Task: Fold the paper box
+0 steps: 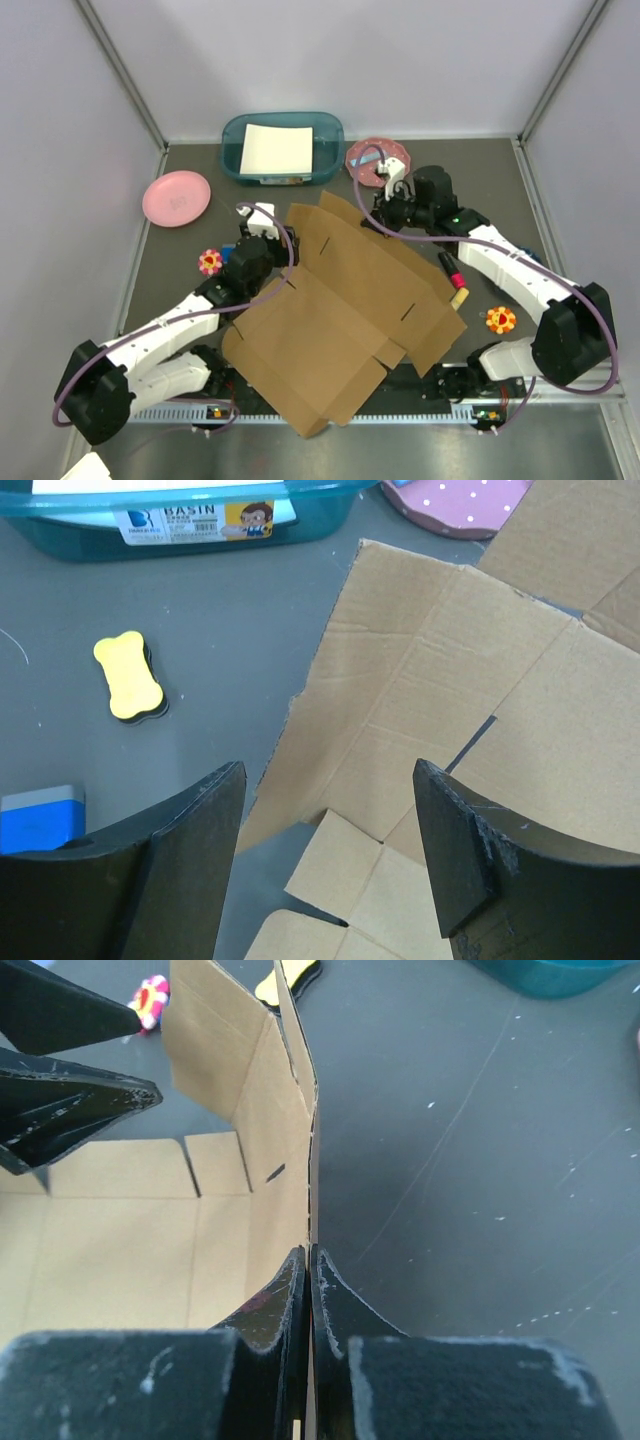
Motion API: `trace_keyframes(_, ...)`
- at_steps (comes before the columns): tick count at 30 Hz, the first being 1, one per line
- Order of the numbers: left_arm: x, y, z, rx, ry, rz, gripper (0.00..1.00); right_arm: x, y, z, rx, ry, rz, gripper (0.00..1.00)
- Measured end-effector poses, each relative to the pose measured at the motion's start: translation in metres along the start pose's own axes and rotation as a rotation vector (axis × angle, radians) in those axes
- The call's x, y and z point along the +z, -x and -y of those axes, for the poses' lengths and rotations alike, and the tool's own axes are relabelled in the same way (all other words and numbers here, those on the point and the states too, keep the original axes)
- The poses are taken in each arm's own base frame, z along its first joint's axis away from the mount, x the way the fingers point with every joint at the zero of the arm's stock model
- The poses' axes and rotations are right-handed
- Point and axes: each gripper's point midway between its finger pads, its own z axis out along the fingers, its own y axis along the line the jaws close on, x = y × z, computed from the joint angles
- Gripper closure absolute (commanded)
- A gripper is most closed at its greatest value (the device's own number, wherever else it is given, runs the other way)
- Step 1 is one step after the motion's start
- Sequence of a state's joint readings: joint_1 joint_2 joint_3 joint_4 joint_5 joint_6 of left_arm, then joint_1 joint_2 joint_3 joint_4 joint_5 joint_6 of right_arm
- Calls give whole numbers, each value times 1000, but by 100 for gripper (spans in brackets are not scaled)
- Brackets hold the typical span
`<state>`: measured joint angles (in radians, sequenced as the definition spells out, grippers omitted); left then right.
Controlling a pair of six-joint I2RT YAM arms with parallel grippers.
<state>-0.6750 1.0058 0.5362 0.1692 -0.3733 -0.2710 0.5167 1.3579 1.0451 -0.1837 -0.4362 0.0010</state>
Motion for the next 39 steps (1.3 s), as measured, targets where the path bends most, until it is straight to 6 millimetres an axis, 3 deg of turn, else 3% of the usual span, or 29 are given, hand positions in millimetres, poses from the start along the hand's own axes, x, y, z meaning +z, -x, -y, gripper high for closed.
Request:
trace_keyframes(13, 1, 20, 3, -2, -17, 78, 26, -18, 18, -20, 190, 207, 28, 100)
trace_keyframes(19, 1, 31, -1, 6, -8, 116, 13, -19, 18, -23, 213, 233, 22, 100)
trace_keyframes(25, -7, 73, 4, -37, -63, 247, 5, -17, 12, -15, 209, 181, 8, 100)
trace_keyframes(30, -6, 121, 24, -56, -216, 314, 3, -17, 9, -10, 207, 151, -2, 100)
trace_keyframes(33, 2, 138, 37, -61, -320, 314, 3, -17, 8, -9, 209, 143, -5, 100)
trace_keyframes(36, 16, 137, 47, -67, -402, 270, 2, -16, 8, -9, 207, 137, -6, 100)
trace_keyframes(39, 30, 120, 54, -82, -471, 205, 1, -15, 7, -11, 205, 139, -10, 100)
